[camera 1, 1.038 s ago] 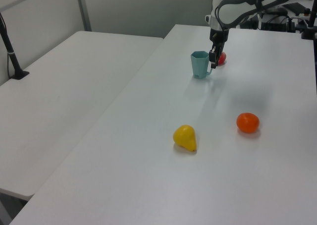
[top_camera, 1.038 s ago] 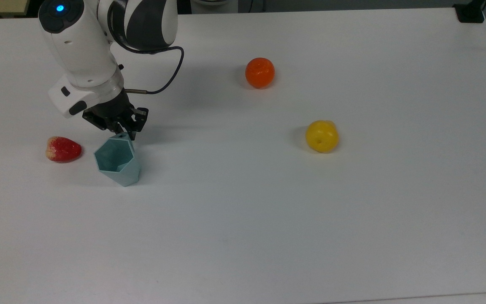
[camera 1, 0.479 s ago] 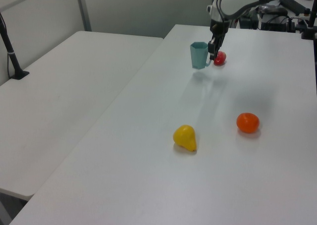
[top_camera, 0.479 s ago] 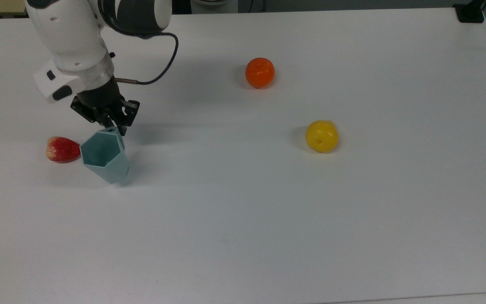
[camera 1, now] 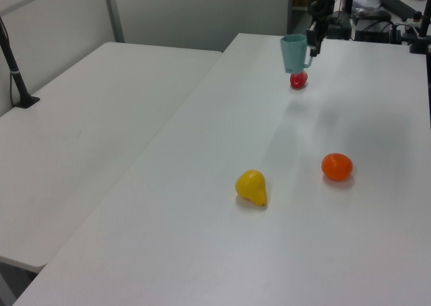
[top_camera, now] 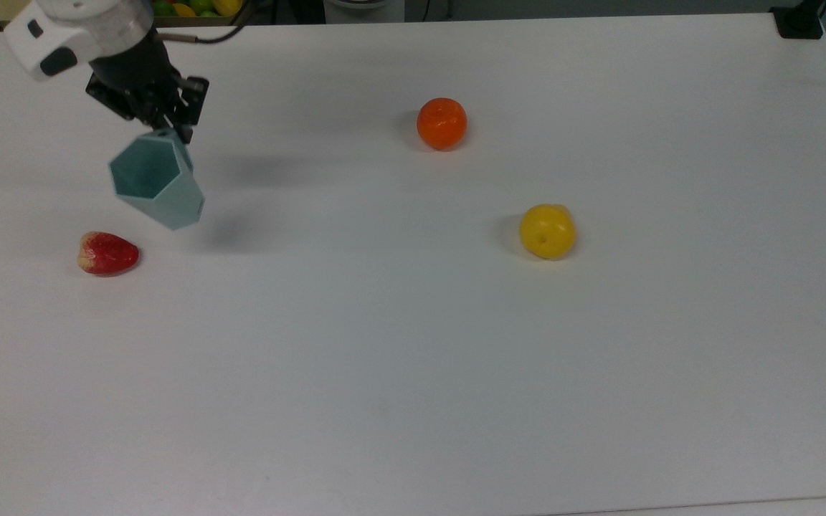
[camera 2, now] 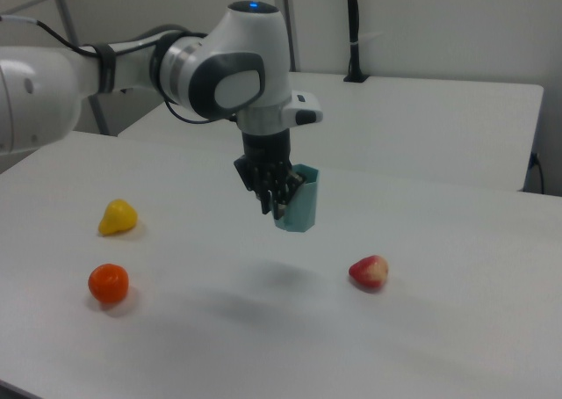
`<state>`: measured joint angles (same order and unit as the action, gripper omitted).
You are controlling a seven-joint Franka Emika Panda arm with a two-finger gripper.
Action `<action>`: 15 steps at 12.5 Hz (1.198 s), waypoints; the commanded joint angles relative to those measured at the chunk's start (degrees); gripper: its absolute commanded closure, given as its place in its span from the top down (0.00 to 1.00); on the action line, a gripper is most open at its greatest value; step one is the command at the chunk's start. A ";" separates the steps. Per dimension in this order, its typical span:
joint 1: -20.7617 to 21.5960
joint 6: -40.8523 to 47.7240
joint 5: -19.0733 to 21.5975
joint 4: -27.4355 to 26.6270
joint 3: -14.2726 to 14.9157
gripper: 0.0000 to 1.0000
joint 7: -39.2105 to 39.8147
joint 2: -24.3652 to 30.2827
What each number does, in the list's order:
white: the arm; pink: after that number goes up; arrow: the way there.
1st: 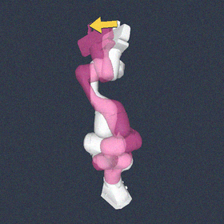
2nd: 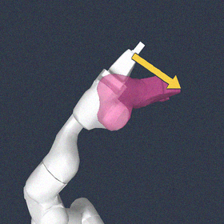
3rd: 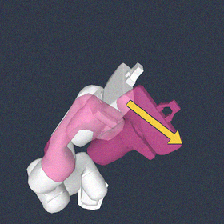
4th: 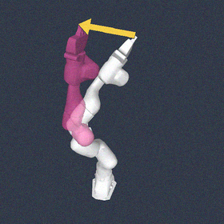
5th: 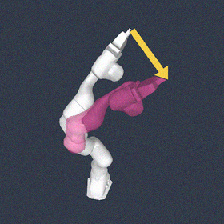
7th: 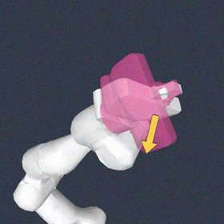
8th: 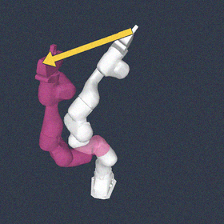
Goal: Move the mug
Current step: 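Lift the teal mug and carry it toward the orange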
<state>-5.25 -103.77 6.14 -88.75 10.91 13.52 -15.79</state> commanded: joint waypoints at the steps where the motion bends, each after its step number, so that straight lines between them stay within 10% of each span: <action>1: 1.21 3.58 -0.87 -8.68 -0.36 0.02 1.77 8.29; 8: 9.20 -7.02 -3.31 -30.31 -0.63 0.00 -3.92 17.20; 15: 10.88 -9.08 -4.29 -33.50 -0.63 0.02 -4.82 15.97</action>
<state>4.74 -111.45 2.94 -120.30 10.12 10.03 -0.91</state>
